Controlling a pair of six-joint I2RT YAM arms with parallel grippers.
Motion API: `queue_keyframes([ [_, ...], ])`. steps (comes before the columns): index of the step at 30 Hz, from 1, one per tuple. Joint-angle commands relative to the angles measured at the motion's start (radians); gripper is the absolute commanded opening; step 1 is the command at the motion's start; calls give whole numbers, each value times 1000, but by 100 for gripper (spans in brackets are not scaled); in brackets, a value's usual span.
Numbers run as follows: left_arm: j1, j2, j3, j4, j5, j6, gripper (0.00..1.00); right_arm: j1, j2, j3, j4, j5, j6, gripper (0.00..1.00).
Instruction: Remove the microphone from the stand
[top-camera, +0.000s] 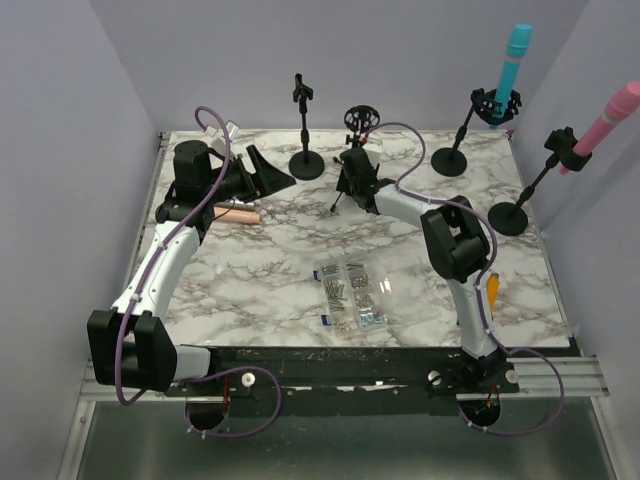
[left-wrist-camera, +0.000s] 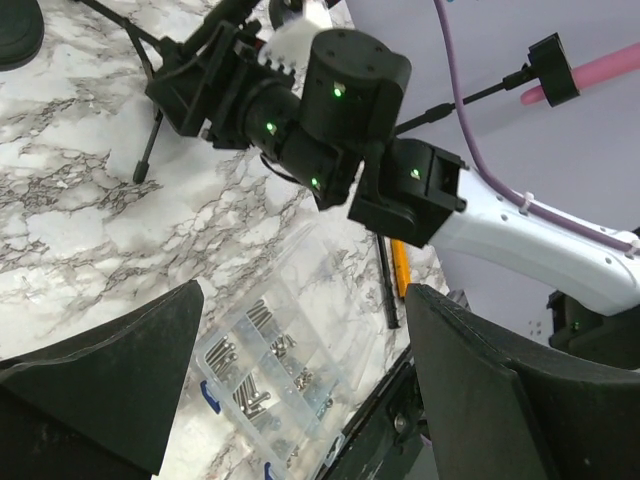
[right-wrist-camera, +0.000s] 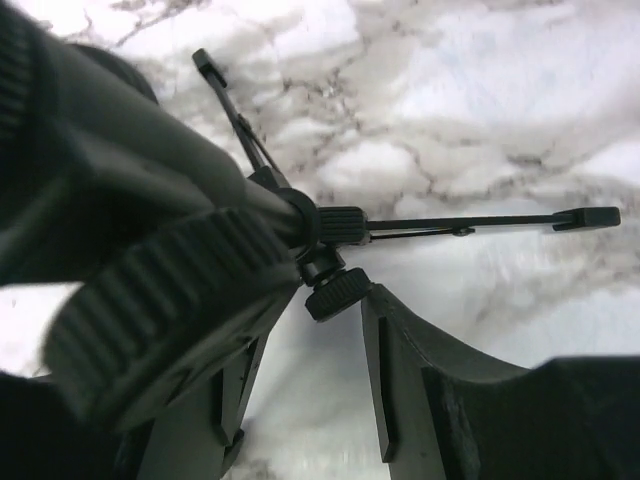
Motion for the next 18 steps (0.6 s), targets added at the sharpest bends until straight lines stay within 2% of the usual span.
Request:
queue_keyframes([
  [1, -4, -15, 14, 20, 26, -1, 84, -38, 125, 155, -15, -39, -75, 54],
  [5, -4, 3, 21, -2, 6, 18, 83, -57, 212, 306, -67, -40, -85, 53],
  [11, -5, 25, 25, -13, 0, 28, 84, -77, 254, 408, -80, -43, -134, 56],
  [14, -4, 30, 25, -21, -14, 42, 84, -81, 257, 486, -149, -48, -182, 68],
  [18, -4, 43, 29, -37, -35, 66, 84, -81, 114, 397, -163, -119, -207, 81],
])
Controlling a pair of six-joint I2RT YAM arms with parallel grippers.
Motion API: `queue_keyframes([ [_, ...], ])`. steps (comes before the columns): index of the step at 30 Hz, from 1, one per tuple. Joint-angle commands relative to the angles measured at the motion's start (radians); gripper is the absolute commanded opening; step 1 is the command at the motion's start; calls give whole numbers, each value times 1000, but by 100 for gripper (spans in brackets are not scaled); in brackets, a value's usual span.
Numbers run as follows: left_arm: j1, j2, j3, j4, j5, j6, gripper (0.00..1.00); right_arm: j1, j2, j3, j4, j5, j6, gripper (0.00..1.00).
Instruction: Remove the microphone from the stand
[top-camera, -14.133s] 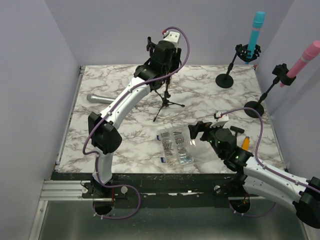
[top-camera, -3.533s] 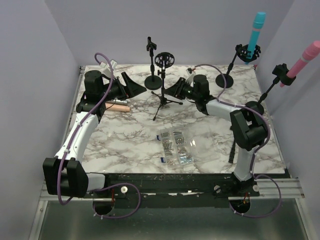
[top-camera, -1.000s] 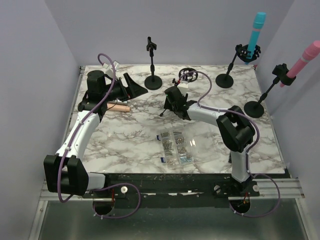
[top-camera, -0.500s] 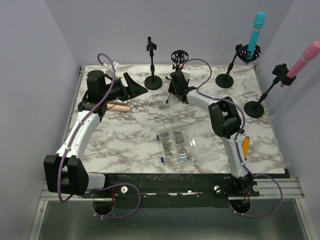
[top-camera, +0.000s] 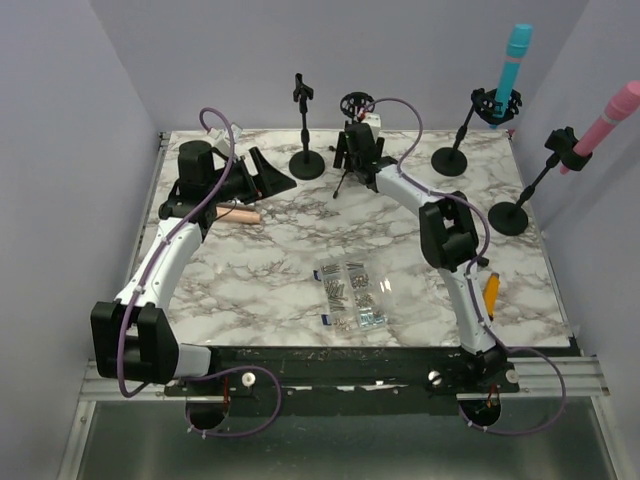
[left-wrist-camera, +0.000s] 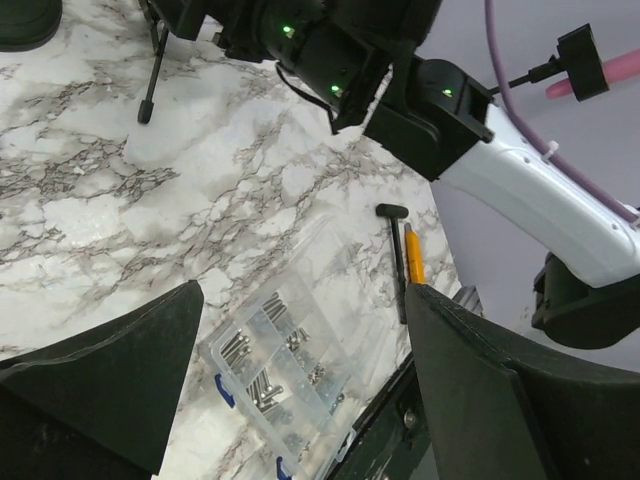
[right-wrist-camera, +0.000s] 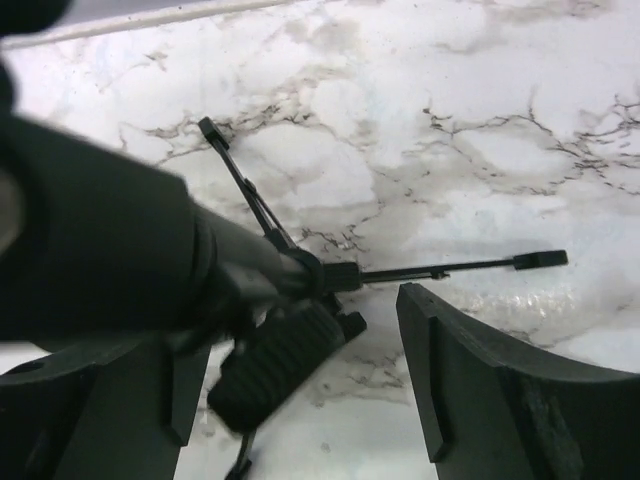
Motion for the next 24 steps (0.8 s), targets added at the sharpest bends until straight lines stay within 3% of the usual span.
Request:
queue_keyframes([
  [1, -4, 16, 27, -24, -40, 51, 84, -6, -169, -81, -61, -76, -54, 83],
  [8, -5, 2, -6, 48, -47, 73, 89, -6, -672, -654, 61, -268, 49, 92],
  [14, -6, 88, 30, 203, -23, -64, 92, -6, -983, -1092, 204, -384, 92, 94],
  [20, -6, 301, 298, 246, -86, -130, 93, -6, -1143, -1271, 311, -503, 126, 95],
  [24, -1, 460, 492, 267, -110, -190, 93, -6, -1184, -1315, 322, -495, 113, 96],
])
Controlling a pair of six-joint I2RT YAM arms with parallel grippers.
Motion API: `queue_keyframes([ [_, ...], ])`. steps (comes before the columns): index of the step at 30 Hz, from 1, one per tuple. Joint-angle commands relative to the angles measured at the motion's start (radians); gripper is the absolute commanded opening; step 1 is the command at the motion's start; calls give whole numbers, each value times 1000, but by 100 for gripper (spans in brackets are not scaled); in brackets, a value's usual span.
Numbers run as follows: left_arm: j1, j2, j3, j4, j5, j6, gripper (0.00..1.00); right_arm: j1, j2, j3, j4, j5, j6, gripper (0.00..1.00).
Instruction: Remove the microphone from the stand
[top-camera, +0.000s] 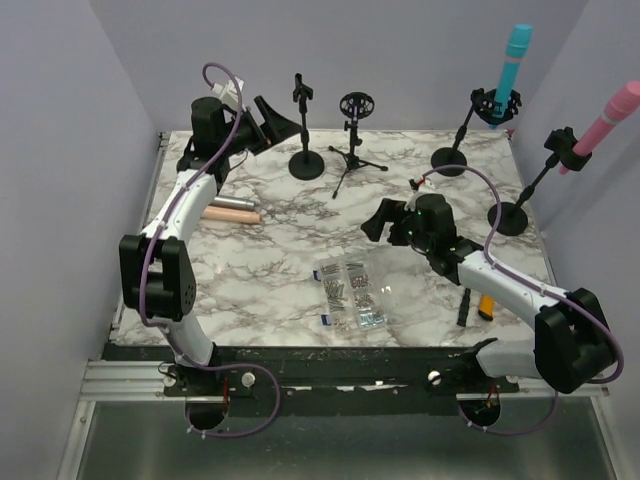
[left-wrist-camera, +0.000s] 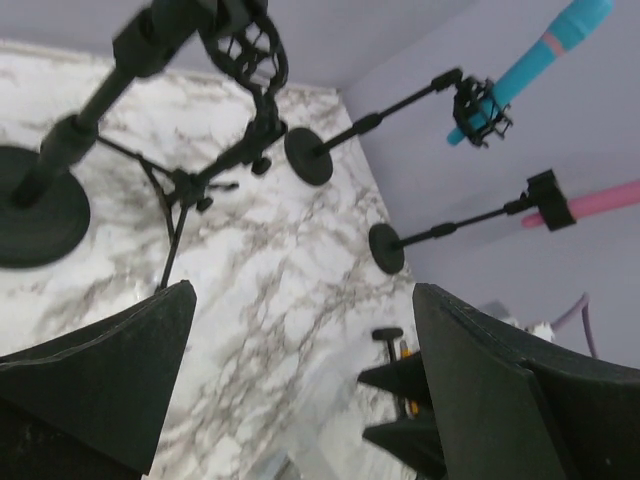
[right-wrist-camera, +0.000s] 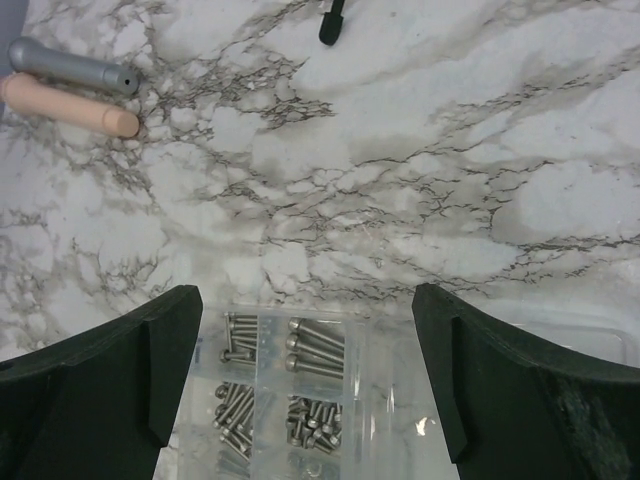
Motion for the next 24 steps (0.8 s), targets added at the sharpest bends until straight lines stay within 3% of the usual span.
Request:
queue_keyframes([
  [1, -1, 157, 217, 85, -64, -95, 93, -2, -63, -36, 92, -49, 0, 96],
  [7, -5, 326, 441, 85, -166, -131, 93, -4, -38, -43, 122, -71, 1, 97],
  [16, -8, 551, 765, -27, -219, -63, 91, -5, -25, -46, 134, -91, 5, 96],
  [24, -28, 640, 780, -38, -215, -36, 84, -4, -19, -44, 127, -69, -6, 96],
])
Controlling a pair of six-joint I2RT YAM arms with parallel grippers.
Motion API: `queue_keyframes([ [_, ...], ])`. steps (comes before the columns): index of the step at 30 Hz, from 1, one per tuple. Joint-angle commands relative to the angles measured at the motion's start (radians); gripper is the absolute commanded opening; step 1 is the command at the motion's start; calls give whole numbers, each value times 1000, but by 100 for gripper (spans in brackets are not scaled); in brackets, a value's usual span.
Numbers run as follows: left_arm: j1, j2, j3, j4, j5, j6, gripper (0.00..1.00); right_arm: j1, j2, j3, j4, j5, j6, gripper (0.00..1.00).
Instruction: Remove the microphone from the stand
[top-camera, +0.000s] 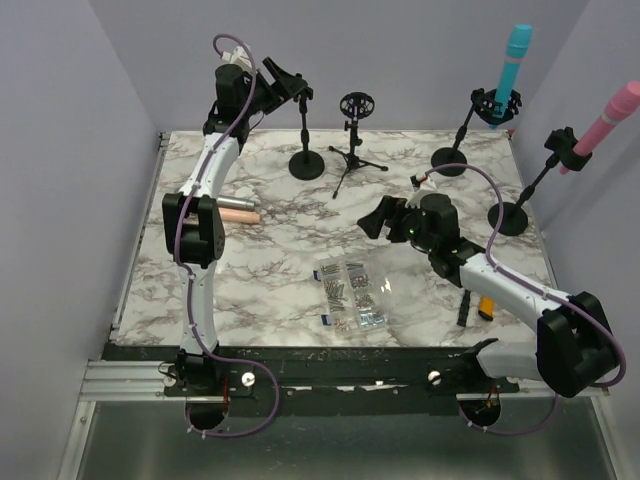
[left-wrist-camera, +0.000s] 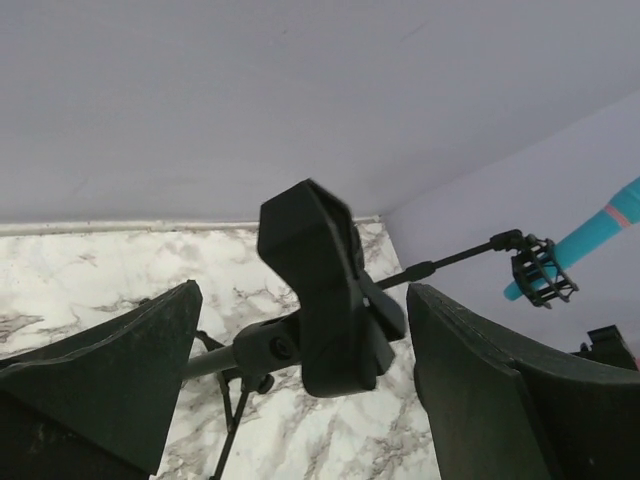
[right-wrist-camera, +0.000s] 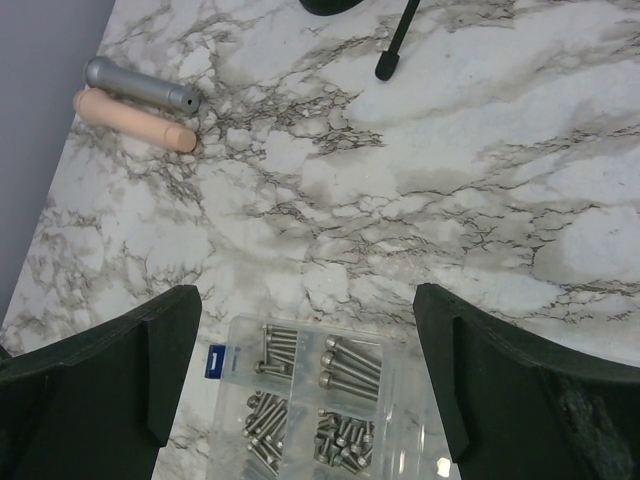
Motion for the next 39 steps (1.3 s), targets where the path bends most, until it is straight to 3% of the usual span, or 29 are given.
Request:
queue_keyframes([
  [1, -23, 34, -20, -36, -27, 57, 83, -3, 19, -11, 17, 3, -11, 97],
  [18, -27, 31, -82, -288, -36, 121, 79, -4, 22, 25, -25, 31, -18, 96],
  [22, -26, 12, -101, -290, -33, 129, 86, -3, -4, 44, -50, 40, -18, 96],
  [28, -17, -42, 98, -454, -48, 184, 99, -4, -7, 93, -121, 36, -25, 96],
  [34, -4, -175, 90, -491, -24, 170, 98, -3, -28, 142, -247, 153, -54, 97],
  [39, 1, -213, 4, -476, -16, 192, 98, -3, -52, 175, -311, 115, -4, 97],
])
